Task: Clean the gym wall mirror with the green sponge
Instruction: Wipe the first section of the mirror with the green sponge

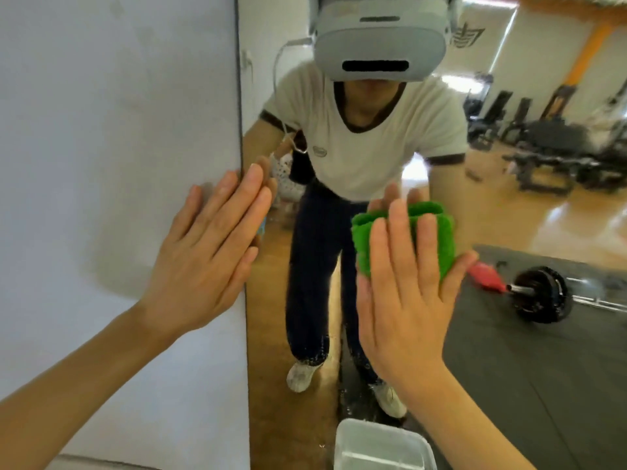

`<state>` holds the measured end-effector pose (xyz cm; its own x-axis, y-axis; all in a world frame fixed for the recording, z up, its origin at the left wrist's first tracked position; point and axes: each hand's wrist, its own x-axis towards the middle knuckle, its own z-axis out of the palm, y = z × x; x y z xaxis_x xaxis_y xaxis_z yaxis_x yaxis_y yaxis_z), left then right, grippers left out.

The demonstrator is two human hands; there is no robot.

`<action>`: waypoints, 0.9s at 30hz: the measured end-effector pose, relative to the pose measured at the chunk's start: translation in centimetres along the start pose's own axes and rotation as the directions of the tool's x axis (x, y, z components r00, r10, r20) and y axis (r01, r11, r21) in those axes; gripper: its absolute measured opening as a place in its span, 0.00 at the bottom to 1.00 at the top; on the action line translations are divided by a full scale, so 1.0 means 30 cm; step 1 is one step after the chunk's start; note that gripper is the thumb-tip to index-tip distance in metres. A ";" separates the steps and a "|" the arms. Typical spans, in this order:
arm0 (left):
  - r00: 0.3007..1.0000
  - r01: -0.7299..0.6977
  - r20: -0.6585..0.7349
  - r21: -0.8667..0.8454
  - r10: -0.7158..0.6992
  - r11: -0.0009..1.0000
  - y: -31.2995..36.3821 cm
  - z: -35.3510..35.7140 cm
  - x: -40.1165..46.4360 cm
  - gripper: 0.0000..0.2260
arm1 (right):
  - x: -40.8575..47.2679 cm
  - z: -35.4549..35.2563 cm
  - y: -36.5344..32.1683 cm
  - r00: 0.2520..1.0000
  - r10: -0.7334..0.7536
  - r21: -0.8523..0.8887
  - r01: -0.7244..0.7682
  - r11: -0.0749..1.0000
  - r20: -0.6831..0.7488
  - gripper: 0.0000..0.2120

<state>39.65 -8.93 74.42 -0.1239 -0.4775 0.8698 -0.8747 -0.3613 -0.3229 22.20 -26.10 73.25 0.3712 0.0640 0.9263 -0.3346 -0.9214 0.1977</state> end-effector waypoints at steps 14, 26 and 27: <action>0.996 0.082 0.024 -0.032 -0.081 0.996 0.026 0.026 -0.089 0.25 | -0.107 0.084 -0.122 0.995 -0.091 -0.038 0.092 0.995 0.035 0.34; 0.997 0.080 -0.008 -0.033 -0.080 0.996 0.024 0.050 -0.111 0.25 | -0.077 0.140 -0.257 0.997 -0.069 -0.081 0.071 0.994 0.023 0.36; 0.997 0.081 -0.011 -0.034 -0.082 0.996 0.027 0.051 -0.110 0.25 | -0.089 0.149 -0.268 0.997 -0.074 -0.107 0.077 0.991 0.028 0.35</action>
<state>40.09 -8.87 70.72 -0.0568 -0.4379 0.8972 -0.8973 -0.3717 -0.2382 27.76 -20.57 67.75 0.4188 0.1217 0.8999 -0.3954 -0.8676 0.3014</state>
